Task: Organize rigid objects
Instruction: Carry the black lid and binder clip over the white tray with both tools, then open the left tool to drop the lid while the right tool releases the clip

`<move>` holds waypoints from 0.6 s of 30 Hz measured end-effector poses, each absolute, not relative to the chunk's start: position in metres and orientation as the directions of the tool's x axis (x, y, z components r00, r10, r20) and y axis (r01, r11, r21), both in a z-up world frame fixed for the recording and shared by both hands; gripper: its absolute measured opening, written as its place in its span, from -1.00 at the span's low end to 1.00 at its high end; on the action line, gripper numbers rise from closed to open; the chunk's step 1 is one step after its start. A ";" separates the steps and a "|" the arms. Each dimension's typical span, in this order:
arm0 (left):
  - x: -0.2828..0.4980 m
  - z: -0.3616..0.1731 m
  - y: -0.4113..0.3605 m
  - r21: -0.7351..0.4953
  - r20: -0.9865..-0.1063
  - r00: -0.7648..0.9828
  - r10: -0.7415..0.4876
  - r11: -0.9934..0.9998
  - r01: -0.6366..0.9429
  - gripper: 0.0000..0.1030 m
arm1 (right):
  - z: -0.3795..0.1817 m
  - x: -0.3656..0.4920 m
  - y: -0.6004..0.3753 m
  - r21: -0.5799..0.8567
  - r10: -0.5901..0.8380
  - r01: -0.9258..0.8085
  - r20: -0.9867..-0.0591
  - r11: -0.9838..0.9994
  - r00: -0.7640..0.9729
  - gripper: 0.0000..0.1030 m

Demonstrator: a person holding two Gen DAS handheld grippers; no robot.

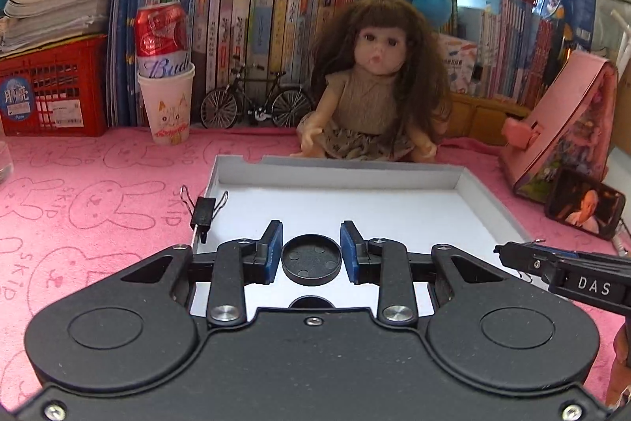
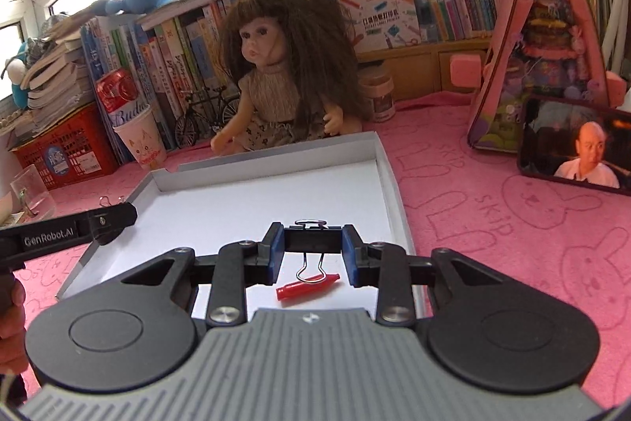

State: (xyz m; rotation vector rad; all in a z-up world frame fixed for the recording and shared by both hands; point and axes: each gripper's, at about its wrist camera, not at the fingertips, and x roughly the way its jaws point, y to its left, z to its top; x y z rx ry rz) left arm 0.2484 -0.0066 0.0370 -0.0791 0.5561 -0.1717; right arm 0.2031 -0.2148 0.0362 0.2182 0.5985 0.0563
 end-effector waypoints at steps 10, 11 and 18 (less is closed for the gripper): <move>0.263 0.013 -0.013 -0.087 -0.575 0.804 -0.155 0.988 0.128 -0.42 | 0.018 0.219 -0.211 0.202 0.110 0.020 -0.607 0.979 0.787 -0.30; 0.264 0.012 -0.014 -0.084 -0.579 0.801 -0.151 0.989 0.125 -0.42 | 0.017 0.220 -0.209 0.193 0.107 0.015 -0.608 0.981 0.787 -0.30; 0.265 0.006 -0.016 -0.078 -0.595 0.791 -0.143 0.990 0.120 -0.42 | 0.015 0.222 -0.205 0.183 0.106 0.011 -0.616 0.983 0.781 -0.29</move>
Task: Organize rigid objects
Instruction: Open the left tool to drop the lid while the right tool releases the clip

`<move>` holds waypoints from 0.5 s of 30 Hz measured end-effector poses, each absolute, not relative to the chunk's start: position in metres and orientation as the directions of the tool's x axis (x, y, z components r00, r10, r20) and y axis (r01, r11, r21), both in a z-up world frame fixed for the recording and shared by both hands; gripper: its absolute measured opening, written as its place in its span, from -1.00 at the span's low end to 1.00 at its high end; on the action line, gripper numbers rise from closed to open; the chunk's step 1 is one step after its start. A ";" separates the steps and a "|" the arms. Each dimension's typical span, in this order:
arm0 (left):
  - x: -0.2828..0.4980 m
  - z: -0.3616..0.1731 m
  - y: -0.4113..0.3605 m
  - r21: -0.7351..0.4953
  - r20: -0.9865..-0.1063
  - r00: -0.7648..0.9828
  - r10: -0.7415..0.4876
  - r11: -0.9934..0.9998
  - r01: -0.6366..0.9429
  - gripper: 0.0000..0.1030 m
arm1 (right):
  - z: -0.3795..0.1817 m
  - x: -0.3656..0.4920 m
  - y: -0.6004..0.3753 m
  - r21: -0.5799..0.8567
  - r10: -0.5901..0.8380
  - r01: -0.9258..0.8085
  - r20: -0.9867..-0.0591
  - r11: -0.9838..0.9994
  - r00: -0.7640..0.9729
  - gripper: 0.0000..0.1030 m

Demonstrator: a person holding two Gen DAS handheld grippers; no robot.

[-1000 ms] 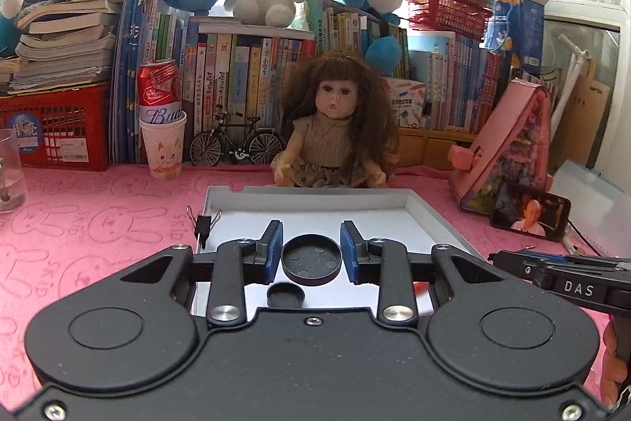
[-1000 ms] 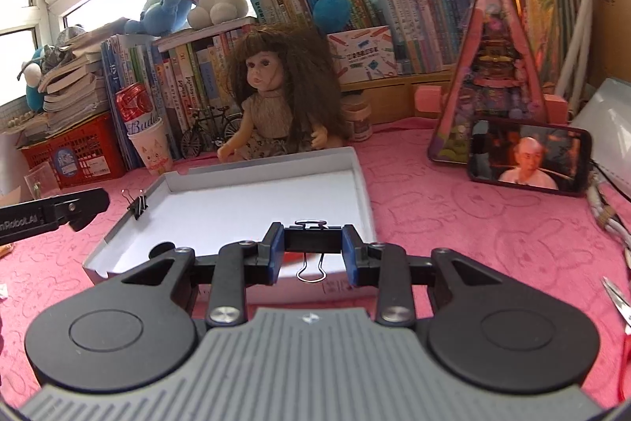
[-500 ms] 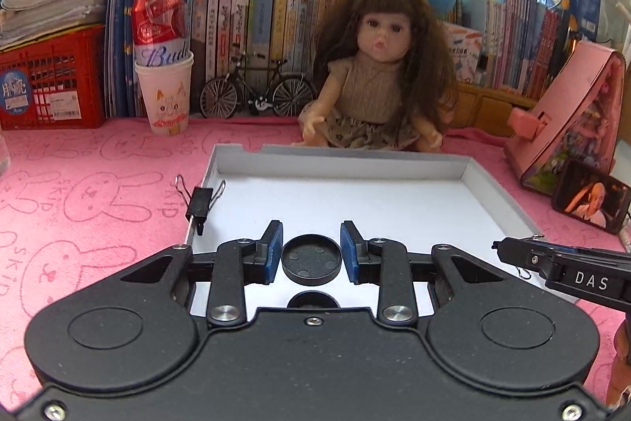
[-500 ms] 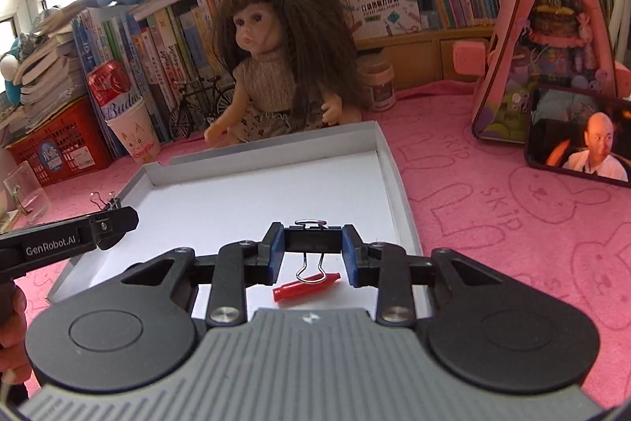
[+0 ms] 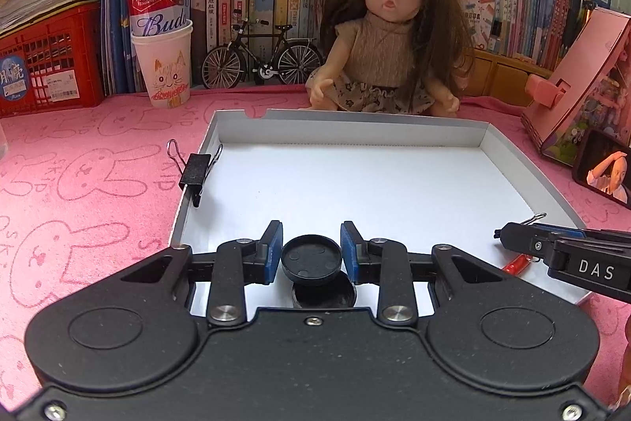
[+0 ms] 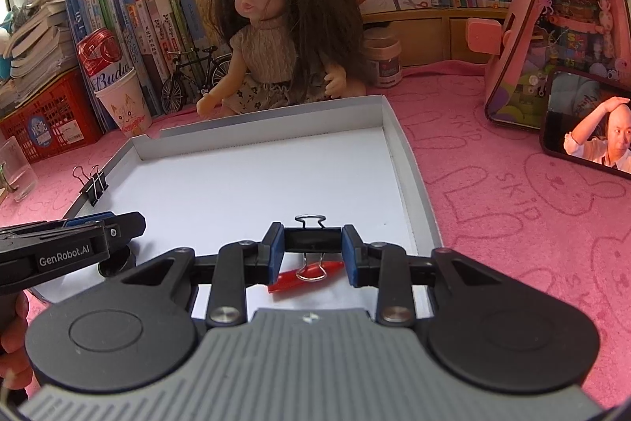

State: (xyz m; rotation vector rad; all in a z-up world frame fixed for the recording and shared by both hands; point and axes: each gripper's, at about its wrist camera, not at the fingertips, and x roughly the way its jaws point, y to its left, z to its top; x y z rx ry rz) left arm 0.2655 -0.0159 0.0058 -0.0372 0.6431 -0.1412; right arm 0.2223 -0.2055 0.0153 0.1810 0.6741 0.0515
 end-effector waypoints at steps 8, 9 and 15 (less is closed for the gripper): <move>0.257 0.014 -0.015 -0.078 -0.564 0.813 -0.144 0.990 0.121 0.05 | 0.027 0.214 -0.208 0.181 0.104 0.003 -0.579 0.984 0.809 0.23; 0.255 0.017 -0.015 -0.078 -0.559 0.816 -0.144 0.989 0.122 0.09 | 0.029 0.213 -0.207 0.175 0.100 0.002 -0.574 0.985 0.812 0.25; 0.238 0.027 -0.016 -0.051 -0.511 0.851 -0.119 0.993 0.108 0.67 | 0.038 0.205 -0.208 0.169 0.088 0.009 -0.555 0.986 0.827 0.49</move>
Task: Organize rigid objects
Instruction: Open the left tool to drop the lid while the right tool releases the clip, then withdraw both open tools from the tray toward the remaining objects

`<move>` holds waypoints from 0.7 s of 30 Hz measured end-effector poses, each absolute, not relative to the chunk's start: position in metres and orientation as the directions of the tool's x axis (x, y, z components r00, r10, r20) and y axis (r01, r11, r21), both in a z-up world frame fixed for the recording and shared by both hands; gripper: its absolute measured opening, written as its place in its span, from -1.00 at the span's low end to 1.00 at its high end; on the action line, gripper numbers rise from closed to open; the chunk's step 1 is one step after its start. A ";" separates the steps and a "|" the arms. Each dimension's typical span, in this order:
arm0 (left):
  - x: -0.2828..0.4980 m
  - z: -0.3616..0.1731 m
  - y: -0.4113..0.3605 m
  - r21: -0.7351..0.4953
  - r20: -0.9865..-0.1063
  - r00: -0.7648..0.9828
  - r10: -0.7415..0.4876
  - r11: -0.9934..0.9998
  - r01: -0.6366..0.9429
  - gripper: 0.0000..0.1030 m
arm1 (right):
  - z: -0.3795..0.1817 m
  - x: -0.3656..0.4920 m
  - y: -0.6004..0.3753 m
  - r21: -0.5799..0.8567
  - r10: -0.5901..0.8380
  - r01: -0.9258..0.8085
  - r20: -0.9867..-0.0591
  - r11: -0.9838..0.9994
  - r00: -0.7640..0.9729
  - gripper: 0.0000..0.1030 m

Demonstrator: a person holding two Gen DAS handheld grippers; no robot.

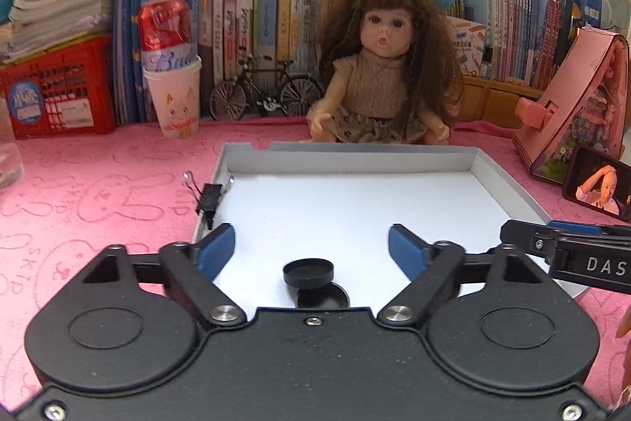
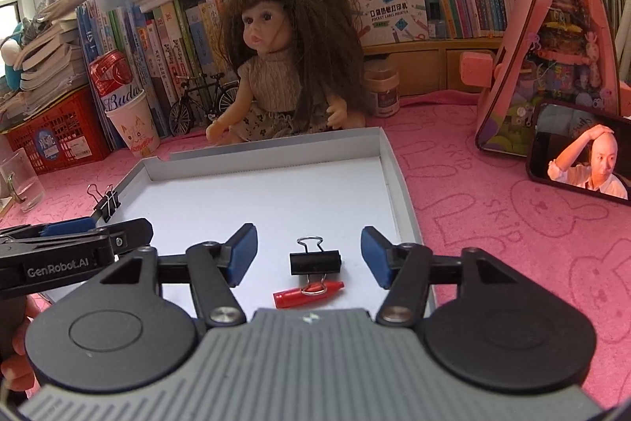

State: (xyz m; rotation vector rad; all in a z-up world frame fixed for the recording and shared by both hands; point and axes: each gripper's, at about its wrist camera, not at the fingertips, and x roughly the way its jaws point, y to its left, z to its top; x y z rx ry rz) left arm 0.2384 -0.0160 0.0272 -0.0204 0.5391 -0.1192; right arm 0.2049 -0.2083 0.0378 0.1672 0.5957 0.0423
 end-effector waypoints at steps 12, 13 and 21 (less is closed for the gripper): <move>0.205 0.040 -0.014 -0.042 -0.498 0.854 -0.147 0.988 0.146 0.75 | 0.045 0.185 -0.216 0.164 0.082 0.009 -0.539 0.986 0.838 0.72; 0.202 0.041 -0.014 -0.043 -0.496 0.855 -0.151 0.988 0.150 0.75 | 0.046 0.182 -0.217 0.165 0.083 0.008 -0.536 0.986 0.840 0.73; 0.174 0.050 -0.012 -0.059 -0.479 0.858 -0.184 0.982 0.178 0.77 | 0.055 0.158 -0.220 0.179 0.099 -0.008 -0.506 0.984 0.857 0.82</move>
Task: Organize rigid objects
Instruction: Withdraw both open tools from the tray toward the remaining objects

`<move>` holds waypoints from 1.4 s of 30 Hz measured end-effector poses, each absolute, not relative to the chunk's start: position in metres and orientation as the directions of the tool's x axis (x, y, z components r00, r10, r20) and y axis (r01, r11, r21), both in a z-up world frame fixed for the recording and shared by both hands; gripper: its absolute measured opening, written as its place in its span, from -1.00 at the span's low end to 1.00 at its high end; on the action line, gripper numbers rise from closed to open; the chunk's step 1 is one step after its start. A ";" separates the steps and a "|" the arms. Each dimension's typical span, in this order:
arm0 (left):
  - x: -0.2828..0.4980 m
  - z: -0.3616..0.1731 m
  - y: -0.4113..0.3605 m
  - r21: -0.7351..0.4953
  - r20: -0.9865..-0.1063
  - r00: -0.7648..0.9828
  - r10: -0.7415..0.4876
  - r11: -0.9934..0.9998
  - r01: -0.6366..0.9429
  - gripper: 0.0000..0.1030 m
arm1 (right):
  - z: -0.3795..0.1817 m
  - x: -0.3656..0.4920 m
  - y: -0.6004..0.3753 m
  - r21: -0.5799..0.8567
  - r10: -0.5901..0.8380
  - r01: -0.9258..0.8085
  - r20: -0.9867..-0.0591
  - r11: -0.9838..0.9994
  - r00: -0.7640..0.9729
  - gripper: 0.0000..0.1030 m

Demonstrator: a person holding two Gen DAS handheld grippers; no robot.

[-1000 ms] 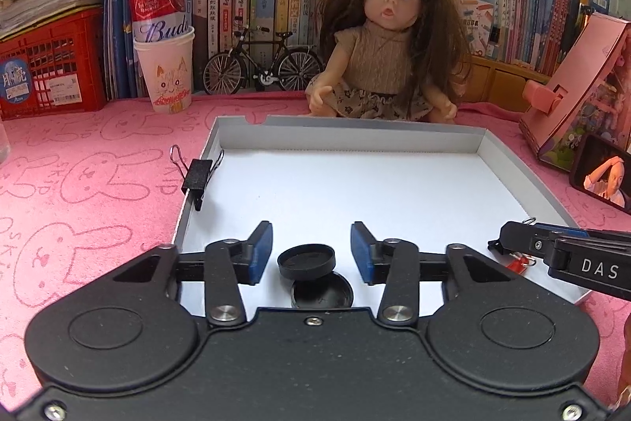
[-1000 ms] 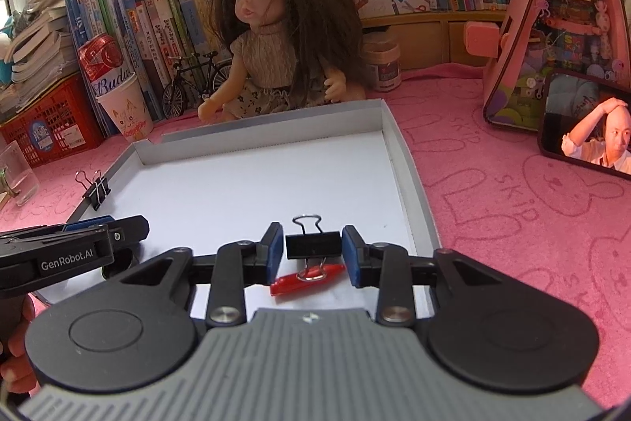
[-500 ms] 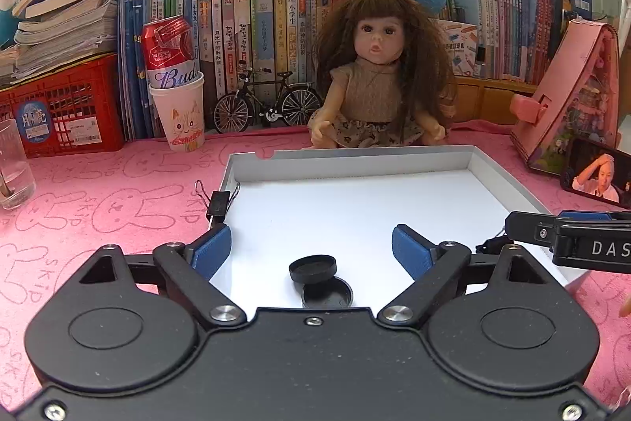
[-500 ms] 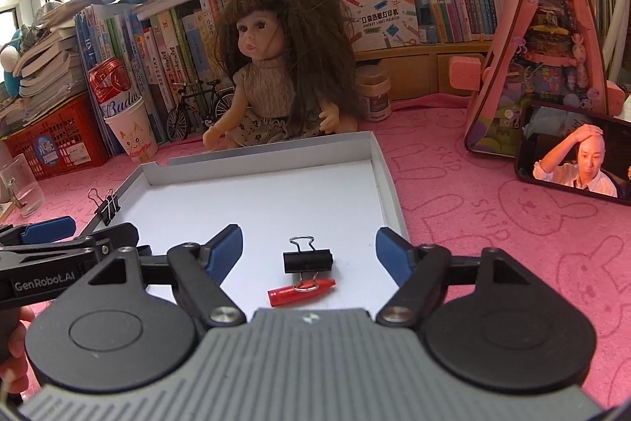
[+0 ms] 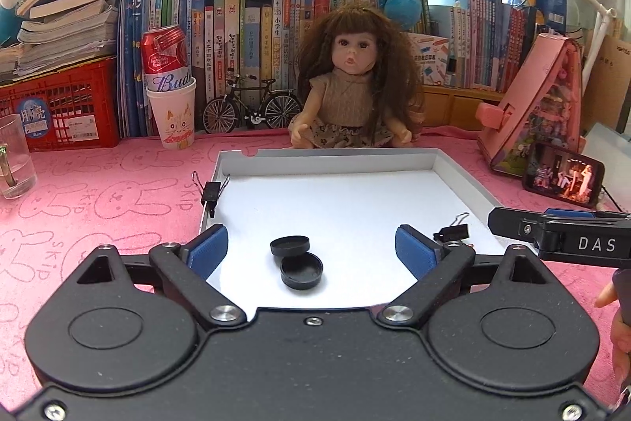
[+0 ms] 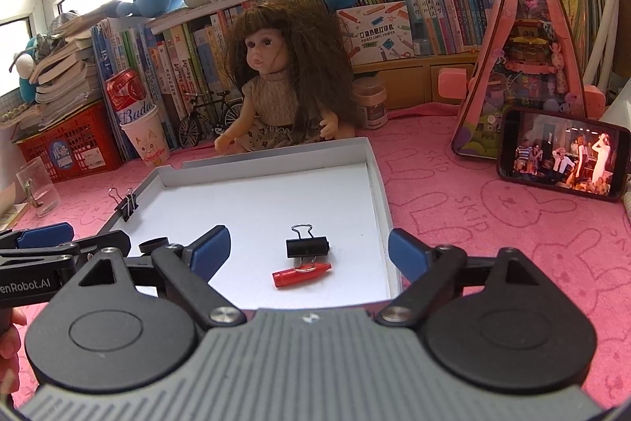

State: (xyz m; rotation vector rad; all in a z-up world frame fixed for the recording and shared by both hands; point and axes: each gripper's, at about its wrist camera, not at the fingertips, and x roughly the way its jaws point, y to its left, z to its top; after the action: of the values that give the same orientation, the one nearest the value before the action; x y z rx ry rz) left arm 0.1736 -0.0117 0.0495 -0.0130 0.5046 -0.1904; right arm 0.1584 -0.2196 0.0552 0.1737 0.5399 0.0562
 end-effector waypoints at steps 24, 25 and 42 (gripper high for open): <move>0.087 0.060 0.001 -0.100 -0.430 0.864 -0.262 0.965 0.243 0.82 | 0.064 0.078 -0.209 0.098 0.116 -0.080 -0.434 0.992 0.893 1.00; 0.084 0.059 0.001 -0.098 -0.432 0.863 -0.263 0.965 0.245 0.82 | 0.063 0.075 -0.208 0.096 0.114 -0.080 -0.433 0.992 0.894 1.00; 0.045 0.023 0.008 -0.077 -0.468 0.846 -0.254 0.966 0.248 0.82 | 0.040 0.039 -0.201 0.050 0.100 -0.087 -0.438 0.995 0.894 1.00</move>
State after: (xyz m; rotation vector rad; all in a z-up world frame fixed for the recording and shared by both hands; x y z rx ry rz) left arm 0.0447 0.0082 0.0231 -0.0140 0.4954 -0.2647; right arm 0.0390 -0.2009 0.0403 0.0295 0.4555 0.0966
